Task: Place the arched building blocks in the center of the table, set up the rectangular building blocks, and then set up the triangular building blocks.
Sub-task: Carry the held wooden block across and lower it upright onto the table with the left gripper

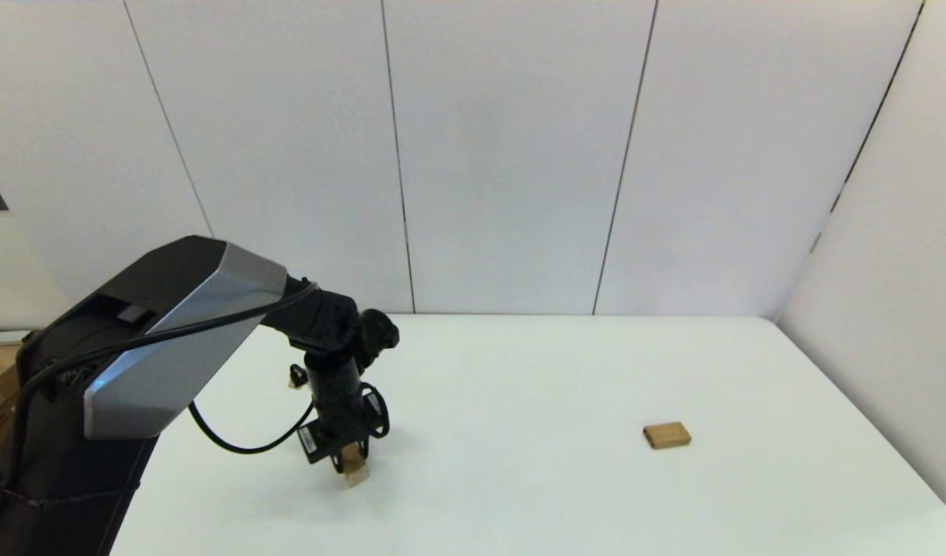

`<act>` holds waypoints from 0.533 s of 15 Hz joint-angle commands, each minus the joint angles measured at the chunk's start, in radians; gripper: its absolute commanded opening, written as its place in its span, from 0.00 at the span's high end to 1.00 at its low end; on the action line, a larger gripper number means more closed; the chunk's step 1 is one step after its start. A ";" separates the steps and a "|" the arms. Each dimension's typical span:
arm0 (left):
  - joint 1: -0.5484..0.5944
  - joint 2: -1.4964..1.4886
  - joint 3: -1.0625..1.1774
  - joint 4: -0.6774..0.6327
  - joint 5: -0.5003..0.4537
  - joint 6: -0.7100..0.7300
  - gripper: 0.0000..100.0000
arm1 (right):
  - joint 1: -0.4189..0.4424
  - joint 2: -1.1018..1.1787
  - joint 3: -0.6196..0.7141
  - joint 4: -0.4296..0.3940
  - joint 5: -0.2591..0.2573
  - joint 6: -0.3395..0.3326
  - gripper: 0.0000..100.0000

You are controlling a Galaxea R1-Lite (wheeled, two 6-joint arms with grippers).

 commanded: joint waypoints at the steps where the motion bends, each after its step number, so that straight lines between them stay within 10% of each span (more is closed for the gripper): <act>1: 0.000 -0.063 -0.039 0.001 -0.002 0.006 1.00 | 0.000 0.000 0.000 0.000 0.000 0.000 0.00; 8: -0.055 -0.205 -0.109 0.068 -0.005 0.437 1.00 | 0.000 0.000 0.000 0.000 0.000 0.000 0.00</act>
